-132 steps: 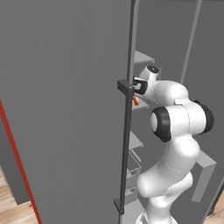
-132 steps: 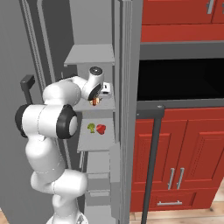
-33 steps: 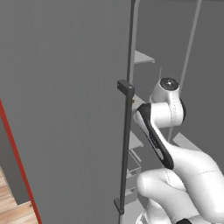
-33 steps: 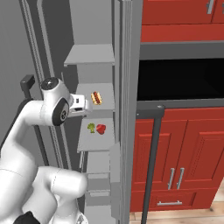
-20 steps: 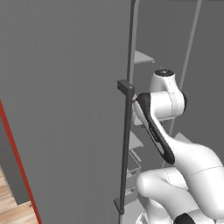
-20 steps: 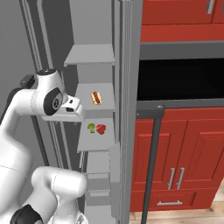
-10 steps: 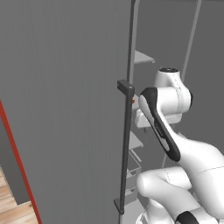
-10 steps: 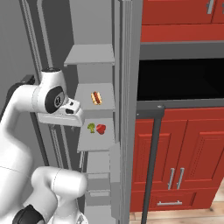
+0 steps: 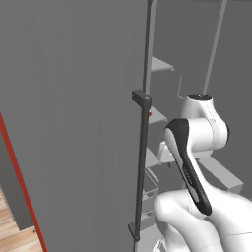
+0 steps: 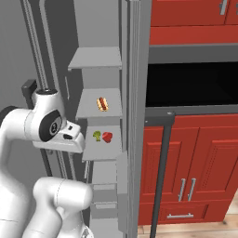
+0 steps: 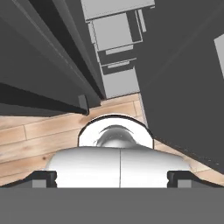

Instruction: Store the hot dog in the freezer for long-term storage. Close the freezer door after placing the cooked food.

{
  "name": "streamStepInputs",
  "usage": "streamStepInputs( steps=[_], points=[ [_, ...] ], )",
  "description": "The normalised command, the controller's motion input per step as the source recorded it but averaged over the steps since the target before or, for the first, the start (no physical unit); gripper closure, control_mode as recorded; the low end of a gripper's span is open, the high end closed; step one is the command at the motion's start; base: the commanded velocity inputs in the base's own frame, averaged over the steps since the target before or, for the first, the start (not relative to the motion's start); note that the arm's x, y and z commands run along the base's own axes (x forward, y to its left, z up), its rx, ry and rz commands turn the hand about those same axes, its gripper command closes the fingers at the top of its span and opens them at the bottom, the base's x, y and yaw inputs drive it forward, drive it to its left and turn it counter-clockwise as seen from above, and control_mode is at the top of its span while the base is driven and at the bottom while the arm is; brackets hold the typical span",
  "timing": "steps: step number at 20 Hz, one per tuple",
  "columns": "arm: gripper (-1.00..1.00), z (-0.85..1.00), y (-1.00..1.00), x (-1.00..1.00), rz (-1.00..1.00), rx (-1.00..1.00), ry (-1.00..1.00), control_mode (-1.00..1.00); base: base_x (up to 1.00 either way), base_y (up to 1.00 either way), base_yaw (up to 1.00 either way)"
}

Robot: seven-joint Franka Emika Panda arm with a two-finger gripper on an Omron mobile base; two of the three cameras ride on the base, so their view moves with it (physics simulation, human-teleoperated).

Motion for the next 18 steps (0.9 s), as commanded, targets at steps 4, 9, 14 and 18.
streamStepInputs(
  steps=[4, 9, 14, 18],
  points=[
    [-1.0, -0.23, 0.0, -0.03, 0.0, 0.0, 0.0, -1.0, 0.0, 0.0, 0.0],
    [-1.0, -0.03, 0.0, 0.0, 0.0, 0.0, 0.0, -1.0, 0.0, 0.0, 0.0],
    [-1.0, 0.0, 0.0, 0.0, 0.0, 0.0, 0.0, -1.0, 0.0, 0.0, 0.0],
    [-1.0, 0.0, 0.0, 0.0, 0.0, 0.0, 0.0, -1.0, 0.0, 0.0, 0.0]
  ],
)
